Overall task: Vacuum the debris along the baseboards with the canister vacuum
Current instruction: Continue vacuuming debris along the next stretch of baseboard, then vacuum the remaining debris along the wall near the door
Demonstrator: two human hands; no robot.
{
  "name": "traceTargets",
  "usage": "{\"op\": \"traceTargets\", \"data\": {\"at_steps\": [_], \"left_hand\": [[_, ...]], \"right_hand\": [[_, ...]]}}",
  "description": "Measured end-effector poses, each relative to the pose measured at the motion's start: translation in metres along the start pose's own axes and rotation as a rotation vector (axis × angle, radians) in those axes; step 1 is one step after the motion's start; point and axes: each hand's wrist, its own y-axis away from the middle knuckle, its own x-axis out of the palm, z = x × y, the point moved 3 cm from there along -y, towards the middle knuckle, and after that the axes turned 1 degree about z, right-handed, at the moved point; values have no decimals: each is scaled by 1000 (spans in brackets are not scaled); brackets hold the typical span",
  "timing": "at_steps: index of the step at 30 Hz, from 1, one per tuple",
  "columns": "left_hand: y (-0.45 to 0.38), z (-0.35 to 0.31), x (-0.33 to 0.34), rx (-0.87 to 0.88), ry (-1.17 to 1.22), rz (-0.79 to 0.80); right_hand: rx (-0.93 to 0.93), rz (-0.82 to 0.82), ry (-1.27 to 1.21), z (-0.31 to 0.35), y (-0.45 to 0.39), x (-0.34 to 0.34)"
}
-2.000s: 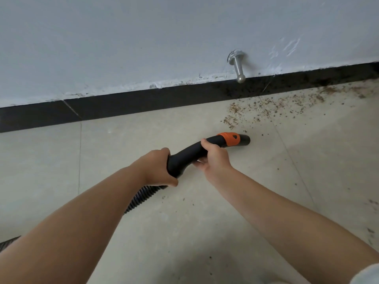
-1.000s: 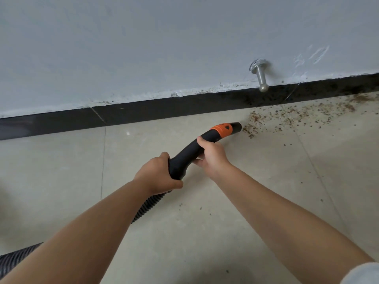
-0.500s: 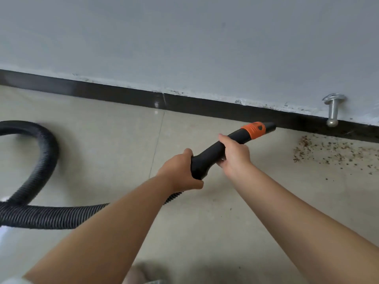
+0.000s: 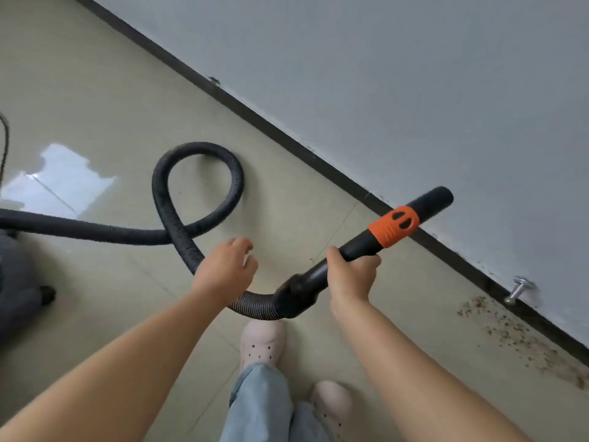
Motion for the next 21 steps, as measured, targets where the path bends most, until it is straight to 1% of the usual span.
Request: {"op": "traceTargets", "data": {"at_steps": [2, 5, 7, 9, 10, 14, 17, 21], "left_hand": [[35, 19, -47, -87, -13, -173], [92, 51, -114, -184, -85, -320], [127, 76, -158, -265, -85, -431], [164, 104, -200, -372, -62, -532], [172, 111, -212, -400, -69, -558], [226, 174, -256, -580, -84, -633], [260, 232, -276, -677, 11, -687], [305, 316, -299, -757, 139, -774]], "right_hand": [[-154, 83, 166, 42, 31, 6], [-367, 205, 418, 98, 79, 20], [-512, 323, 593, 128, 120, 37], [-655, 466, 774, 147, 169, 65], [-702, 509, 833, 153, 182, 74], [-922, 675, 1075, 155, 271, 146], [-1109, 768, 1244, 139, 339, 207], [-1218, 801, 1331, 110, 423, 283]]}}
